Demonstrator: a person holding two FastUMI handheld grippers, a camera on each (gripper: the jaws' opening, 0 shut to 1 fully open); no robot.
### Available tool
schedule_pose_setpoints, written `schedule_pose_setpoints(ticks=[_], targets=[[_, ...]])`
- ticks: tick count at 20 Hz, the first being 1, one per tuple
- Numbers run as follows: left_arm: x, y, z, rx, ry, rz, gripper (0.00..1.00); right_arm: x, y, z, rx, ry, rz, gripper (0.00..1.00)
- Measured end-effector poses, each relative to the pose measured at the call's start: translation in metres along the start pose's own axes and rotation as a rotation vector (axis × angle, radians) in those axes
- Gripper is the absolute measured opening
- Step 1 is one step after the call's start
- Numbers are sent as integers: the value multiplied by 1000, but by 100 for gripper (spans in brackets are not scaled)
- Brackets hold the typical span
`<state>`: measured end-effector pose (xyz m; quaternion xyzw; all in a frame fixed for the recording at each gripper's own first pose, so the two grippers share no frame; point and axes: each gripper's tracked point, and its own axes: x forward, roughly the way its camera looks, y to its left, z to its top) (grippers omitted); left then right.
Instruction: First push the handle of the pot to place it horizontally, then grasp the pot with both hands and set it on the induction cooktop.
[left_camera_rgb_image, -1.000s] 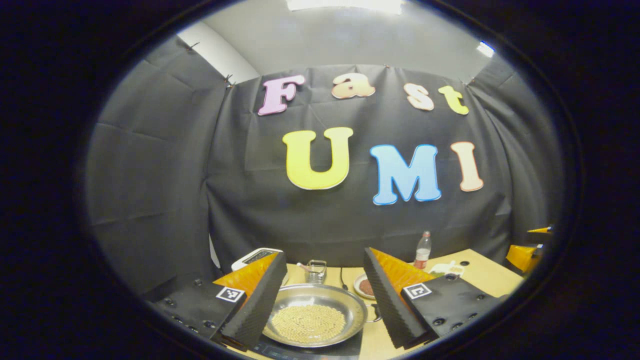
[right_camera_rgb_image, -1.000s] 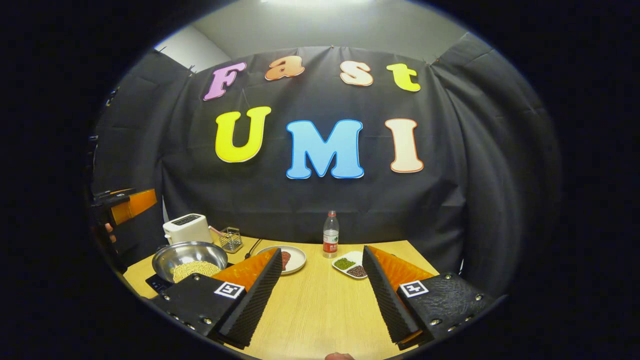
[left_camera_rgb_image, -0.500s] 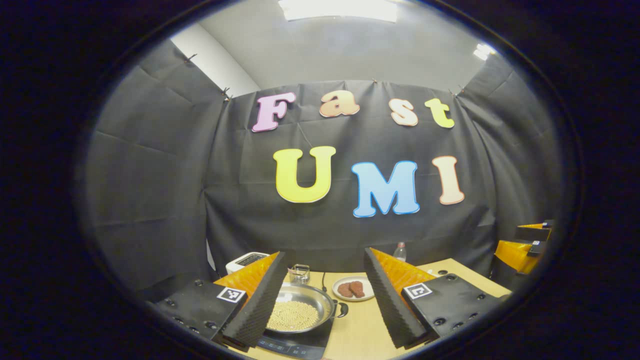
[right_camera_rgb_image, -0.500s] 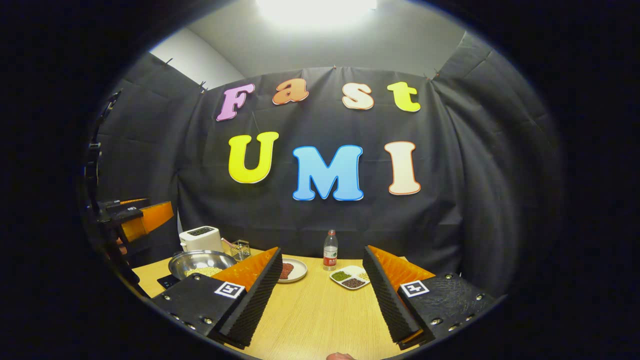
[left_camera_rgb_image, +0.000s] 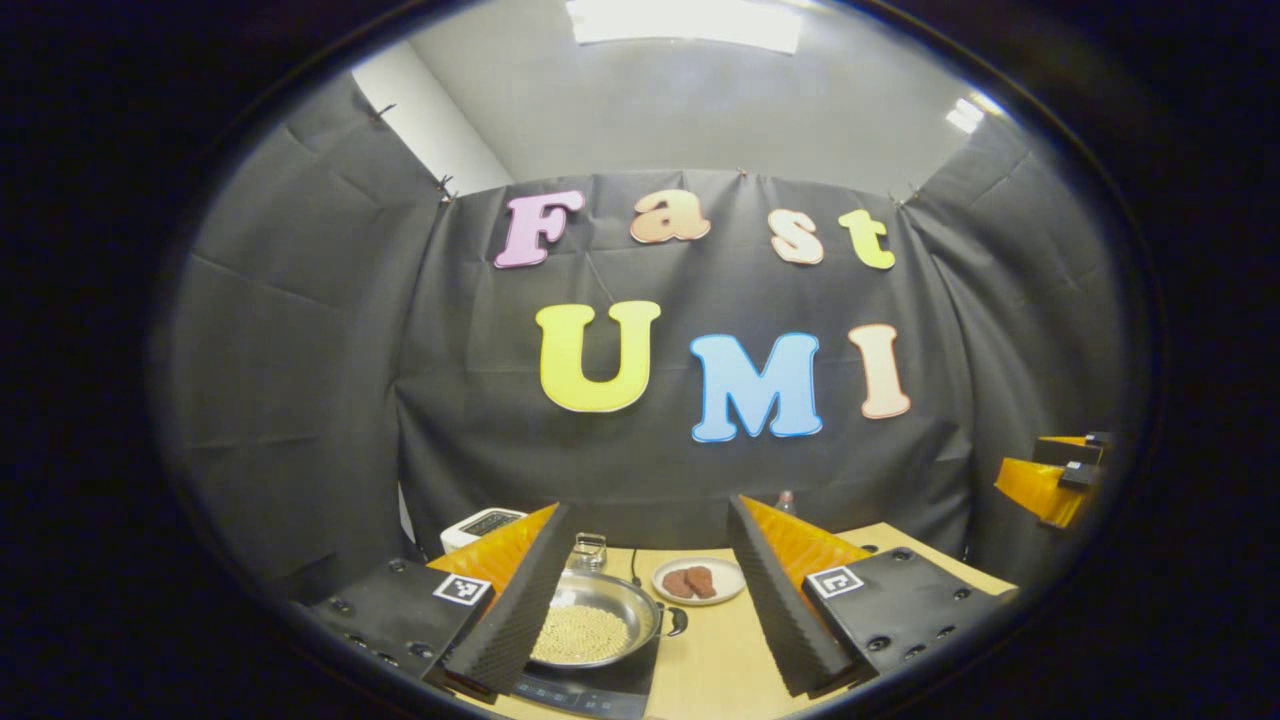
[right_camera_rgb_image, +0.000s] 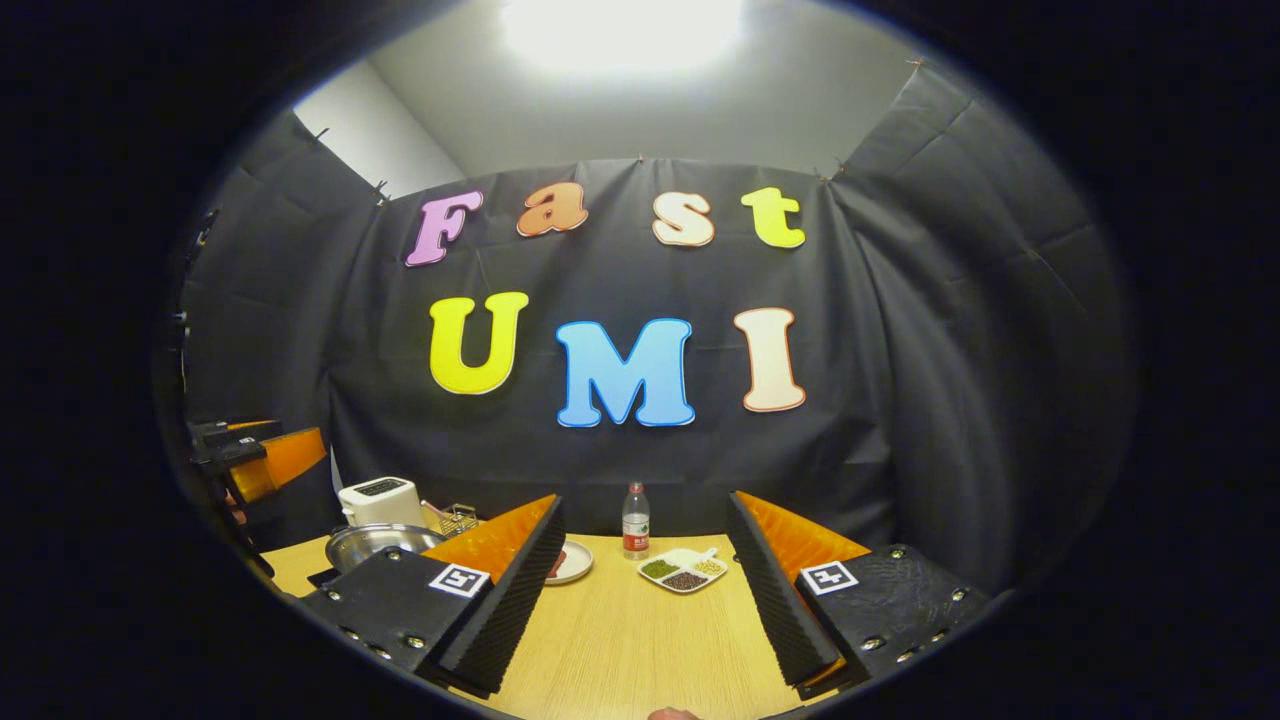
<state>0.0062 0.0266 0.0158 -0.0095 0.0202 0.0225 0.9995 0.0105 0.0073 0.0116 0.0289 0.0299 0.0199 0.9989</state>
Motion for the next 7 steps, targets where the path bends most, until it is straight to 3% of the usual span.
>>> schedule_pose_setpoints(ticks=[3,5,7], targets=[[2,5,0,-12,1,-3,100,2,-6,4,-3,-6,-18,97],[1,10,-2,-15,2,0,93,5,-11,5,-22,-7,-34,97],[3,13,-1,-11,-1,-2,93,5,-11,4,-28,1,-36,97]])
